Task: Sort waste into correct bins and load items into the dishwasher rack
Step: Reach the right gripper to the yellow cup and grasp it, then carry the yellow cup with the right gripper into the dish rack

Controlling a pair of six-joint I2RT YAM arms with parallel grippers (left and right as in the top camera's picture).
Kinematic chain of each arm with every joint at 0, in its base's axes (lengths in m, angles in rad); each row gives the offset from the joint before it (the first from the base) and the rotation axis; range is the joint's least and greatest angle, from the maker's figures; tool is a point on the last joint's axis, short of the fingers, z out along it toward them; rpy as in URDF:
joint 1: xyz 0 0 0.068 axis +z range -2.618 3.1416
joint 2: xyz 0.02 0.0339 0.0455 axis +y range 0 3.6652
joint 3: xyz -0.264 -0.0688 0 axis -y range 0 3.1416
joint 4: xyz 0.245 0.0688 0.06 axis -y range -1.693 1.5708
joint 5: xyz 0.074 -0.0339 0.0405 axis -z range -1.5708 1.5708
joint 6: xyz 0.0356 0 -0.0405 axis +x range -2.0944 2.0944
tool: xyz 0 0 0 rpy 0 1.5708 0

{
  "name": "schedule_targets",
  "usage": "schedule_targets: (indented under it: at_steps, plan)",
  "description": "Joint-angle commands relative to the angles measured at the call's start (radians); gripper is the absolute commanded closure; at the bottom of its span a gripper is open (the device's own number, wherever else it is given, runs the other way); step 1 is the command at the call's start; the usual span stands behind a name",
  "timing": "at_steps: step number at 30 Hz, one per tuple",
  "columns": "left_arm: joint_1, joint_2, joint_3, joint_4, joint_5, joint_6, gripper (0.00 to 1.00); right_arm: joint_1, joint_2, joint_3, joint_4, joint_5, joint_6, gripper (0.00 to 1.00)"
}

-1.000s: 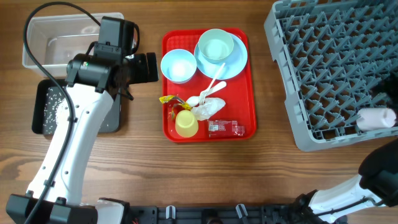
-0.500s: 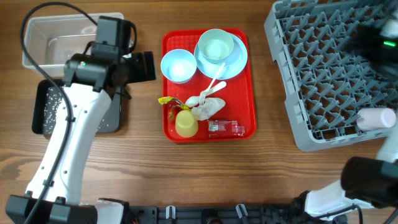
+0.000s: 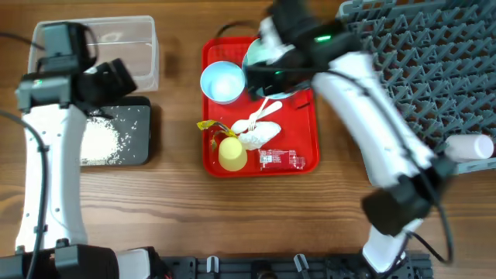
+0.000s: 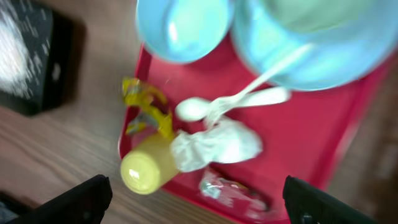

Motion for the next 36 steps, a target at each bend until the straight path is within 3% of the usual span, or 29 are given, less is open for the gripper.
schedule_targets:
  at_steps: [1, 12, 24, 36]
  plan:
    - [0.085, 0.01, 0.001, -0.004, 0.027, -0.02, 0.0, 0.101, 0.116, 0.005, -0.005, 0.03, 0.031, 0.07]
    - [0.17, 0.01, 0.001, -0.017, 0.063, -0.019, 0.0, 0.233, 0.203, -0.046, -0.008, 0.069, 0.109, 0.07]
    - [0.17, 0.01, 0.001, -0.026, 0.063, -0.019, 0.0, 0.245, 0.203, -0.239, 0.106, 0.085, 0.19, 0.1]
    - [0.169, 0.01, 0.001, -0.026, 0.063, -0.019, 0.0, 0.245, 0.192, -0.238, 0.11, 0.085, 0.19, 0.51]
